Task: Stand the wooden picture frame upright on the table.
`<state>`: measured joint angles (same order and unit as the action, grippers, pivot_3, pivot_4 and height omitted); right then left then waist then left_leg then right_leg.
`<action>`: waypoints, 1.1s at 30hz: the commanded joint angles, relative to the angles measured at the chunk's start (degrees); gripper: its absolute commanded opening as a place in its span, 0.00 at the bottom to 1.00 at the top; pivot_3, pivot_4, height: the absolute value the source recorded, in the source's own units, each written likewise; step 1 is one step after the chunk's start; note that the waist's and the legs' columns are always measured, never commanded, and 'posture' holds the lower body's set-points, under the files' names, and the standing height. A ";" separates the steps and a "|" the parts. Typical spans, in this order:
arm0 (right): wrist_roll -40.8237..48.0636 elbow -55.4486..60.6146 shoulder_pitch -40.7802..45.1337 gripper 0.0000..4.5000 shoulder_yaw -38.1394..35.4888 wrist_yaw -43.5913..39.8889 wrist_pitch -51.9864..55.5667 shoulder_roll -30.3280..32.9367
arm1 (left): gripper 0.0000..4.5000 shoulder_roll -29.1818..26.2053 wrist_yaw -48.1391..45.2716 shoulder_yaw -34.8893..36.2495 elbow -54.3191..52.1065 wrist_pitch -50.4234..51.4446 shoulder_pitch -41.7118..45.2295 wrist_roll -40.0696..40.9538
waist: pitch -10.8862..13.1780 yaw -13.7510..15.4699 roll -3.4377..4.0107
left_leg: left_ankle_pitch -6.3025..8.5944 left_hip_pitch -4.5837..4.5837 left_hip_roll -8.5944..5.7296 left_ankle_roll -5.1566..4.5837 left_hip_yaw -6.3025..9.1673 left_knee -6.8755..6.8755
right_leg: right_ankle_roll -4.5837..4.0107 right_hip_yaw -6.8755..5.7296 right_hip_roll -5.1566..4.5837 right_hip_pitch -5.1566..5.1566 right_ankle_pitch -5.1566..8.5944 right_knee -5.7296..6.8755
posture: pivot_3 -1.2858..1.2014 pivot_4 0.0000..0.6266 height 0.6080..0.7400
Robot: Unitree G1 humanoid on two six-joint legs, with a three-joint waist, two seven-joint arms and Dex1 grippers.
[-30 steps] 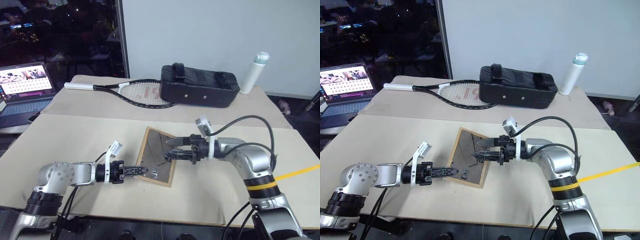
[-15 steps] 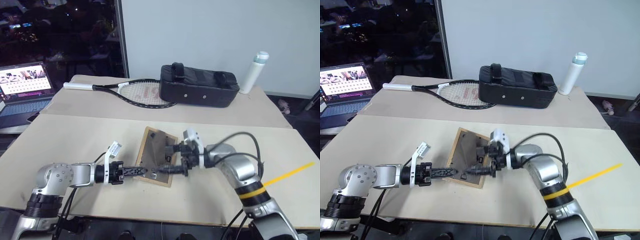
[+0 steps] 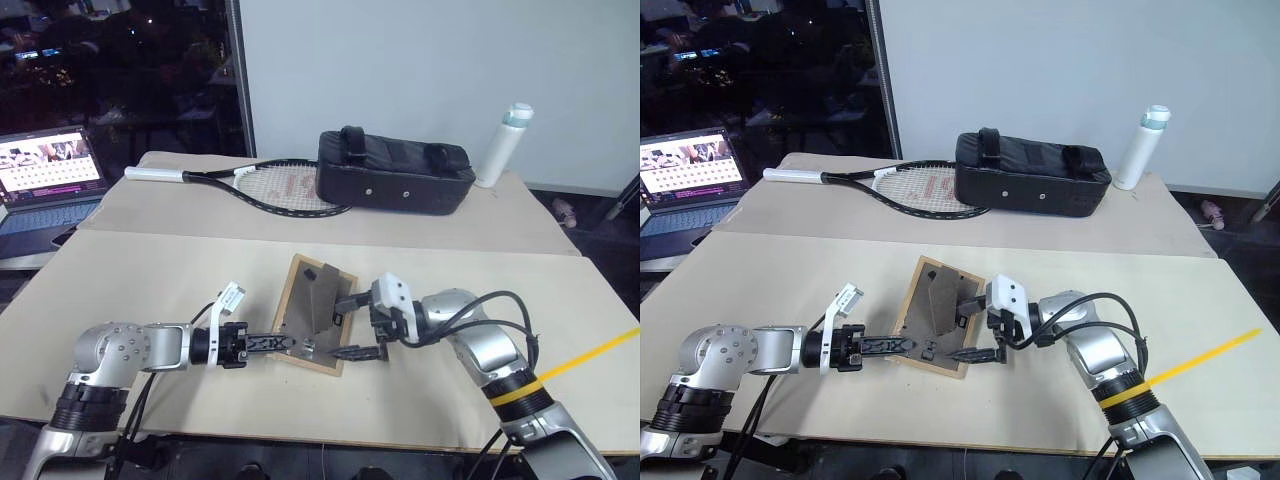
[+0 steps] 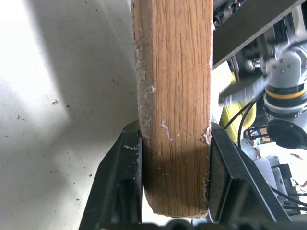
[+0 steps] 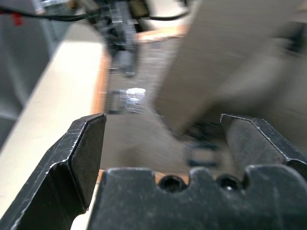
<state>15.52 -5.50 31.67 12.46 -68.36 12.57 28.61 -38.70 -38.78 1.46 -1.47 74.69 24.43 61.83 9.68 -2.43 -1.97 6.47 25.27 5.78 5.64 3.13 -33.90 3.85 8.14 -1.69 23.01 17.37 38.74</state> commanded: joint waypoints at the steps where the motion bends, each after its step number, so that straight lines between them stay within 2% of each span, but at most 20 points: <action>1: 0.77 0.37 -3.78 0.99 -2.76 0.51 0.57 2.64 | 0.25 -1.00 1.47 -3.66 -0.08 1.27 -0.90 -5.62 | 0.00 0.04 0.00 | 0.00 0.00 0.00 0.00 0.00 0.02 | 0.00 0.00 0.00 0.00 0.00 0.00 | 0.52 0.24 0.67; 4: 0.89 1.41 -6.93 0.99 -5.07 0.75 -0.65 5.08 | 0.25 -0.37 2.06 -2.79 1.83 4.15 0.18 -4.62 | 0.00 0.12 0.00 | 0.01 0.01 0.00 -0.01 -0.01 0.03 | 0.00 0.00 0.00 0.00 0.02 -0.01 | 0.52 0.24 0.67; 6: 0.46 1.21 -8.48 0.99 -6.63 1.90 -2.45 6.09 | 0.25 3.65 3.67 3.43 11.83 13.77 4.66 0.52 | 0.00 0.35 0.02 | 0.01 0.02 0.00 -0.02 0.00 0.02 | -0.01 -0.01 0.00 0.00 0.02 0.00 | 0.52 0.24 0.67; 8: -0.08 0.79 -9.22 0.99 -8.31 4.65 -4.08 5.97 | 0.25 5.18 4.11 6.30 17.90 17.69 7.59 4.74 | 0.02 0.04 0.01 | 0.00 0.06 -0.01 -0.02 0.00 -0.02 | 0.01 0.01 0.01 0.09 0.01 0.03 | 0.52 0.24 0.67; 12: -2.51 -0.82 -8.83 0.99 -13.00 13.57 -12.30 3.86 | 0.25 3.26 5.94 5.42 25.65 17.81 11.79 13.37 | 0.08 -1.10 0.03 | 0.00 0.22 -0.01 -0.03 0.02 0.00 | 0.03 0.03 0.02 0.22 -0.01 0.08 | 0.52 0.24 0.67; 15: -8.41 -2.15 -8.41 0.99 -13.36 19.67 -21.93 3.51 | 0.25 1.10 7.07 2.68 27.80 17.81 12.84 18.61 | 0.09 -1.11 0.04 | 0.00 0.25 -0.01 -0.03 0.05 0.06 | 0.03 0.00 0.02 0.23 0.00 0.10 | 0.52 0.24 0.67; 22: -29.05 -5.62 -5.82 0.99 -8.03 32.93 -46.06 5.95 | 0.25 -1.04 10.79 -1.73 29.86 17.81 15.07 29.42 | 0.12 -0.91 0.07 | 0.00 0.25 -0.01 -0.02 0.04 0.04 | 0.03 0.00 0.01 0.25 0.02 0.10 | 0.52 0.24 0.67; 26: -35.39 -7.11 -3.35 0.99 -6.64 39.37 -52.82 6.22 | 0.25 -1.65 13.03 -3.01 29.62 17.81 15.33 34.86 | 0.13 -0.80 0.08 | 0.00 0.25 -0.02 -0.02 0.03 0.05 | 0.03 0.00 0.01 0.26 0.01 0.11 | 0.52 0.24 0.67; 33: -44.62 -9.44 -1.96 0.99 -3.68 47.10 -59.27 6.70 | 0.25 -2.12 16.69 -3.40 28.40 17.81 14.99 39.58 | 0.13 -0.15 0.08 | 0.00 0.25 -0.02 -0.02 0.04 0.04 | 0.02 0.00 0.01 0.24 0.01 0.12 | 0.52 0.24 0.67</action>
<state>-27.10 -15.16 28.63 8.51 -24.11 -44.24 34.91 -40.59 -22.04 -2.12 28.99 92.31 38.29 97.45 9.81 -2.59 -1.90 6.47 25.52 5.77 5.62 3.17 -33.86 3.87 8.14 -1.68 23.25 17.38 38.86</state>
